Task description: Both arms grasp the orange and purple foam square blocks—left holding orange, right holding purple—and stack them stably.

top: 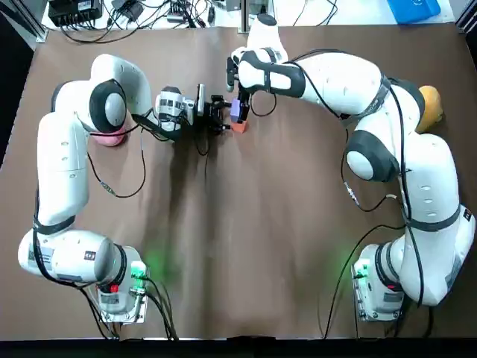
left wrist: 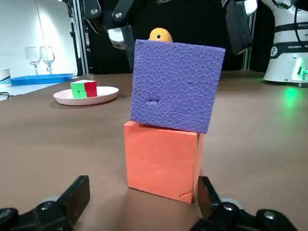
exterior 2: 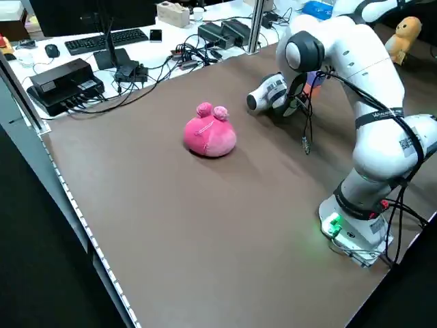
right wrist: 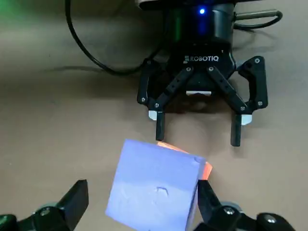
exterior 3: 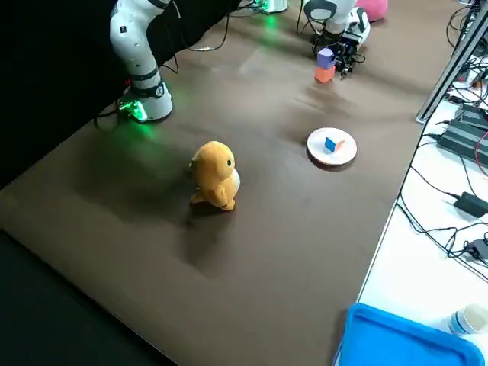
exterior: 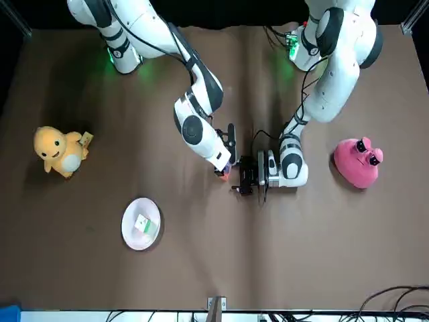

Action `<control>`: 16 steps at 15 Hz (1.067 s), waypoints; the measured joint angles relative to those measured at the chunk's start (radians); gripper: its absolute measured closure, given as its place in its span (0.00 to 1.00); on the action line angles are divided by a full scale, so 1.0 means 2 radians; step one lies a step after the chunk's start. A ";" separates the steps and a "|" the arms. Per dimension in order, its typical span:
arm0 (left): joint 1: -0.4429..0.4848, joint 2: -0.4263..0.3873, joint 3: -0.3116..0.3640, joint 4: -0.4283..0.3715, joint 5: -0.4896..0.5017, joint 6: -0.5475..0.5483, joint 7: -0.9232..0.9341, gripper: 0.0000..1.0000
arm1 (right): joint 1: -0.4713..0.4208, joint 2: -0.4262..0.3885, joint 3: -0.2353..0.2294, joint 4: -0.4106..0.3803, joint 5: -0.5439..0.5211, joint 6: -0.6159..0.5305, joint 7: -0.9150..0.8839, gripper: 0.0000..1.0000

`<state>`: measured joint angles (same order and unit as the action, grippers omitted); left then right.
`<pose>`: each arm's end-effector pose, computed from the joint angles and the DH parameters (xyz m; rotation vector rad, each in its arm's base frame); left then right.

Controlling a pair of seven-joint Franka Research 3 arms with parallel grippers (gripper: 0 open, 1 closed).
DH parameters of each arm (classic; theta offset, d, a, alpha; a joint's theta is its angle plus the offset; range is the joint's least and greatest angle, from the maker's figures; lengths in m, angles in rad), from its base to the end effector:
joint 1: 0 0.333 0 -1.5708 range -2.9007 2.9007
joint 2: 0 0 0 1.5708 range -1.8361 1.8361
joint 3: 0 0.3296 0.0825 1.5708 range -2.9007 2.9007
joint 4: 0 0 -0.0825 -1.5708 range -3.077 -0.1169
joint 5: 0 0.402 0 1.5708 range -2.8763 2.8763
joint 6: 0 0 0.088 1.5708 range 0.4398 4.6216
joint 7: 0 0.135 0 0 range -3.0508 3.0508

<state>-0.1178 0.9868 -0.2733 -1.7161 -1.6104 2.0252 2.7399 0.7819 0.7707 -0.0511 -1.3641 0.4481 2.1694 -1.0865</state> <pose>0.5689 -0.3185 0.0313 1.2775 -1.3825 1.1238 0.5489 0.5385 0.2397 -1.9747 -2.0015 -0.1360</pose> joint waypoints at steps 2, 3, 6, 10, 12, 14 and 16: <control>0.000 -0.001 0.000 0.000 0.004 0.000 0.000 0.01 | 0.000 -0.002 0.000 0.002 0.000 -0.004 0.000 0.00; 0.000 -0.002 0.000 0.000 0.005 0.000 0.000 0.01 | 0.000 -0.003 0.000 0.003 0.000 -0.004 0.000 0.00; 0.003 -0.003 0.000 0.000 0.006 -0.001 0.000 0.01 | -0.004 -0.004 -0.001 0.004 0.000 -0.005 0.000 0.00; 0.003 -0.008 0.000 0.000 0.006 -0.001 -0.002 0.01 | -0.009 -0.004 -0.001 0.005 0.004 -0.005 0.000 0.00; 0.004 -0.015 0.000 0.000 0.010 -0.001 -0.002 0.01 | -0.013 -0.004 -0.002 0.007 0.008 -0.005 0.000 0.00; 0.014 -0.023 0.000 -0.001 0.027 -0.001 -0.010 0.00 | -0.020 -0.007 -0.002 0.011 0.009 -0.005 0.000 0.00; 0.036 -0.033 0.000 -0.002 0.041 -0.007 -0.032 0.01 | -0.027 -0.013 -0.002 0.012 0.010 -0.006 0.001 0.00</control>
<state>-0.0451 0.9214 -0.2734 -1.7194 -1.5284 2.0118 2.6764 0.7271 0.7453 -0.0544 -1.3402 0.4671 2.1576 -1.0852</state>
